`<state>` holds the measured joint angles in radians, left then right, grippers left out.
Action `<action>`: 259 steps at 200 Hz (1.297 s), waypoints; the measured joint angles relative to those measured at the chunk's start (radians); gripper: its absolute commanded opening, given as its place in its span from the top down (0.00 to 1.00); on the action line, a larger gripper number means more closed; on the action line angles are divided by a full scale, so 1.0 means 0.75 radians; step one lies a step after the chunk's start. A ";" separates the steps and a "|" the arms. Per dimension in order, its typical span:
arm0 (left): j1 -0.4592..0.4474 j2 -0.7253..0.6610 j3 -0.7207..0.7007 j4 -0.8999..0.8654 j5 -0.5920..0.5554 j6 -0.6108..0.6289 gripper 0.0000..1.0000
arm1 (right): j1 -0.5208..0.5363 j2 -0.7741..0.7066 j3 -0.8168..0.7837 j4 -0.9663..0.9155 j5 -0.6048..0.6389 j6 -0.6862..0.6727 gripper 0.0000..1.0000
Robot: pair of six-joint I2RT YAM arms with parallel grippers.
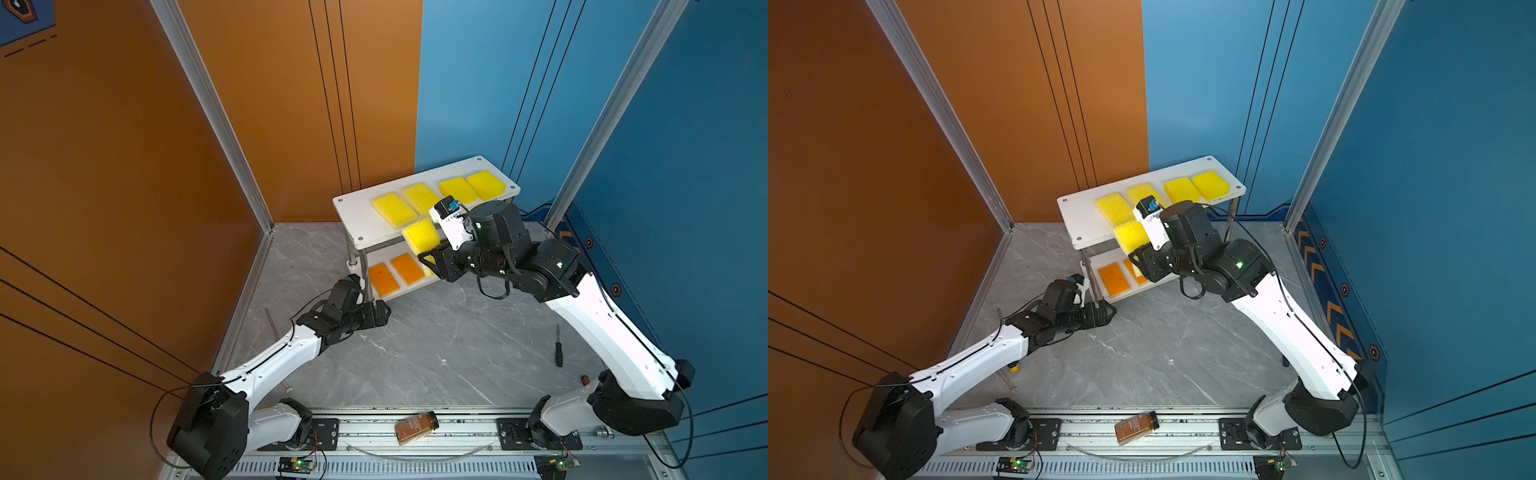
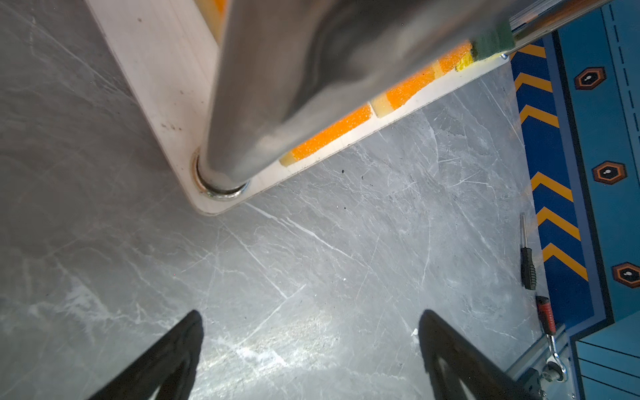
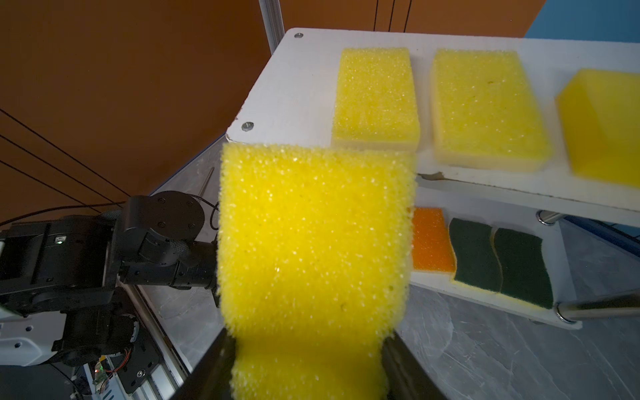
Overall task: Arrange cleaning sponges on a shelf
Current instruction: Place the cleaning sponge at the shelf.
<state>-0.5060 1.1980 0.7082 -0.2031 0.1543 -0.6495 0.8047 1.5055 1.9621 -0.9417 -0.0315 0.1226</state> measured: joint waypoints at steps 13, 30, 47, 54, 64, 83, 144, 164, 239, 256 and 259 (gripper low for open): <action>-0.009 -0.022 0.000 -0.010 -0.007 0.007 0.02 | 0.012 0.046 0.037 0.018 -0.005 0.001 0.49; -0.017 -0.051 0.000 -0.018 -0.017 0.013 0.02 | 0.037 0.113 0.106 0.045 -0.003 0.001 0.49; -0.022 -0.079 0.000 -0.026 -0.026 0.023 0.02 | 0.077 0.182 0.179 0.076 0.012 0.000 0.48; -0.024 -0.089 0.000 -0.030 -0.028 0.028 0.02 | 0.095 0.205 0.202 0.092 0.015 0.000 0.48; -0.026 -0.104 0.000 -0.036 -0.031 0.034 0.02 | 0.114 0.239 0.235 0.112 0.023 -0.001 0.49; -0.026 -0.130 0.000 -0.048 -0.033 0.044 0.02 | 0.151 0.301 0.299 0.149 0.052 -0.006 0.49; -0.026 -0.162 0.000 -0.087 -0.057 0.065 0.02 | 0.222 0.477 0.452 0.226 0.182 -0.081 0.47; -0.026 -0.162 0.000 -0.094 -0.057 0.070 0.02 | 0.232 0.522 0.487 0.240 0.225 -0.107 0.46; -0.026 -0.158 0.000 -0.096 -0.057 0.079 0.02 | 0.230 0.597 0.520 0.285 0.365 -0.144 0.44; -0.025 -0.154 0.000 -0.096 -0.057 0.079 0.02 | 0.227 0.604 0.522 0.301 0.385 -0.145 0.45; -0.025 -0.153 0.000 -0.096 -0.057 0.079 0.02 | 0.226 0.604 0.522 0.303 0.390 -0.144 0.45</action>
<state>-0.5247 1.0832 0.7082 -0.2749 0.1116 -0.5903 0.9741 1.9587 2.3535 -0.7143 0.2607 0.0143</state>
